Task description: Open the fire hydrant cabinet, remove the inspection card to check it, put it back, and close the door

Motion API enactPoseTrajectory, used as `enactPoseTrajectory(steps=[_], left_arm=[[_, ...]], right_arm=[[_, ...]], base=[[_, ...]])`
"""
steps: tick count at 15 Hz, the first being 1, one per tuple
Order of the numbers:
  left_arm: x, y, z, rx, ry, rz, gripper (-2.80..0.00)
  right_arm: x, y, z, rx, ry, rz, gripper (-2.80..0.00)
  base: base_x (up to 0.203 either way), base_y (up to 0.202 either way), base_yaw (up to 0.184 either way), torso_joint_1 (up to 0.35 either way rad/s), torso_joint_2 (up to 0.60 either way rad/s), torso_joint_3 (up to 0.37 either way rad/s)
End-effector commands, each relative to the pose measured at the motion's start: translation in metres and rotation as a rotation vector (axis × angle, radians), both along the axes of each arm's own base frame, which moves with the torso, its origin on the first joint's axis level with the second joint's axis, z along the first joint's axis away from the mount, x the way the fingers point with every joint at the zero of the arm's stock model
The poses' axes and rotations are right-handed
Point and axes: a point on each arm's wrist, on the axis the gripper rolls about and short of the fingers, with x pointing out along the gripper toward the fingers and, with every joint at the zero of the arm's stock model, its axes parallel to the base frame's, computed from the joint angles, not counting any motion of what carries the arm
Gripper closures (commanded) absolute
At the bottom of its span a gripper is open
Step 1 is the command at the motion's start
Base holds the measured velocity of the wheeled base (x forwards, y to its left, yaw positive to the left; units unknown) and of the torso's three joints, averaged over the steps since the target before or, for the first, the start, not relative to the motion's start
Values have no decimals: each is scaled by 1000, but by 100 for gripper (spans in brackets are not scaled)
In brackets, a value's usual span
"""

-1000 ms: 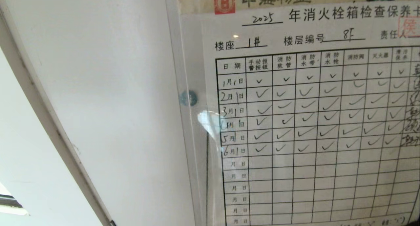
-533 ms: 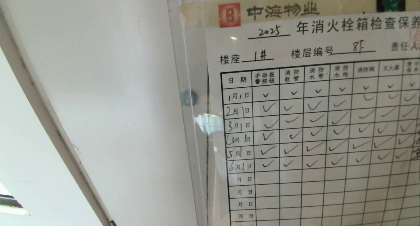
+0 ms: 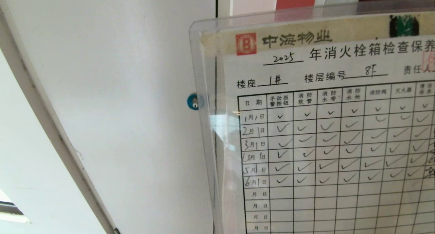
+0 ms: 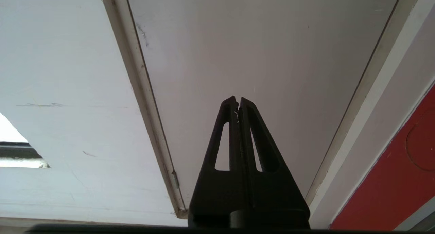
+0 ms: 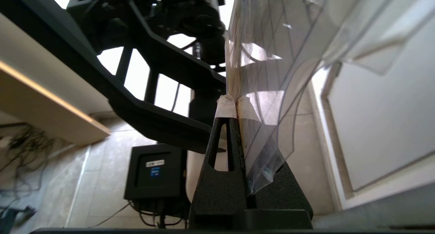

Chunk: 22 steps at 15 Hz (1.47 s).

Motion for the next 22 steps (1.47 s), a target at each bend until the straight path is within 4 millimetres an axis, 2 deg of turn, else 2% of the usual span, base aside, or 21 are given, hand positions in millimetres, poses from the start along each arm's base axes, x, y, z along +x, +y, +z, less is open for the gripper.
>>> enactPoseTrajectory(steps=[1,6,13,19,22], left_arm=[[0,0,-1,0,2,0,0],[0,0,-1,0,2,0,0],[0,0,-1,0,2,0,0],[0,0,-1,0,2,0,0],[0,0,-1,0,2,0,0]], right_arm=[[-7,-7,3,11,-14,-16,0],[-21,-22,10,23,-44,-134,0],[-57,-59,13,-21,-101,-320,0],[-82,-89,26,-122,-169,-586,0],[-91,-102,32,-246,-243,-716,0]], base=[[0,0,0,0,0,0],[0,0,0,0,0,0],[0,0,0,0,0,0],[0,0,0,0,0,0],[0,0,0,0,0,0]])
